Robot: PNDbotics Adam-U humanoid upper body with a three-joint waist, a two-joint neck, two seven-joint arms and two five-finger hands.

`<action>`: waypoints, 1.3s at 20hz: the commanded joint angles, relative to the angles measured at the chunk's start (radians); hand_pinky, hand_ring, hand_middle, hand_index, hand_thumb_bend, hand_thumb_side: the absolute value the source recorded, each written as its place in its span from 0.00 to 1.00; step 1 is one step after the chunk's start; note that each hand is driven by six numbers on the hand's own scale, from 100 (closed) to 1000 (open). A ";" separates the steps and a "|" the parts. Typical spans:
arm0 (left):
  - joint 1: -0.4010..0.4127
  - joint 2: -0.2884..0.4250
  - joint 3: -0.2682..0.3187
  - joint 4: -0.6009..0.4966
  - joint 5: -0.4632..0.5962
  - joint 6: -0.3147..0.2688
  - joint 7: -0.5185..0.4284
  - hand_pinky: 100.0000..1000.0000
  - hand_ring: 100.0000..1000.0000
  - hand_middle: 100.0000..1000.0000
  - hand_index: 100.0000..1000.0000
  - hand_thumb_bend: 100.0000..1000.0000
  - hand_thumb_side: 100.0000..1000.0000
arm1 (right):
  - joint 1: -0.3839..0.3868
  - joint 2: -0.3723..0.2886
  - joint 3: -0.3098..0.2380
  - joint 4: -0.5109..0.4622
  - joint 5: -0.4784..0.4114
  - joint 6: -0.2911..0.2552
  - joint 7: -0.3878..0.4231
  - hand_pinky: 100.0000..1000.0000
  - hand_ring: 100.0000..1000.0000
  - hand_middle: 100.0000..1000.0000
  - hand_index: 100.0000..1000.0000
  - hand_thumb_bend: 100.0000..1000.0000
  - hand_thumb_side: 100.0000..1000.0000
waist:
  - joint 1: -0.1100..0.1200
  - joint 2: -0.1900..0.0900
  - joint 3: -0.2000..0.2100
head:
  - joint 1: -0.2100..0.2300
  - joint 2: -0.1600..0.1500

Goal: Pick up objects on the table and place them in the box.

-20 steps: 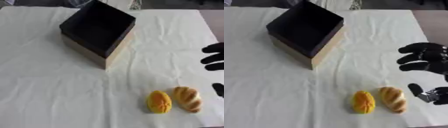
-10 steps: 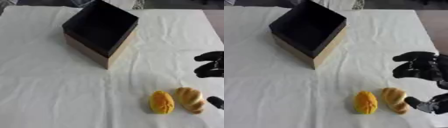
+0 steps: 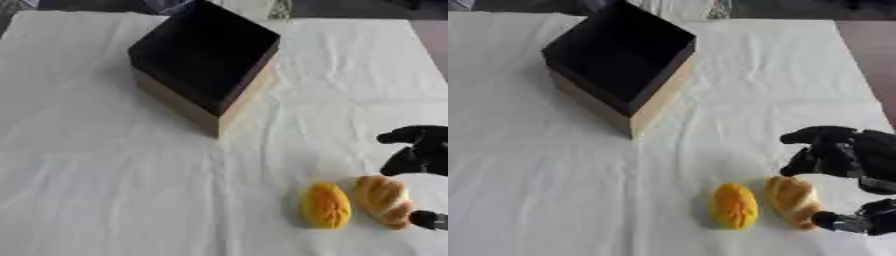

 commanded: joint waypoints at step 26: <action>0.002 -0.014 0.008 -0.016 0.014 0.007 -0.014 0.83 0.78 0.76 0.89 0.26 0.48 | 0.035 0.065 -0.003 -0.015 0.108 0.196 0.072 0.91 0.95 0.56 0.83 0.38 0.26 | 0.008 0.001 0.006 | 0.000 -0.025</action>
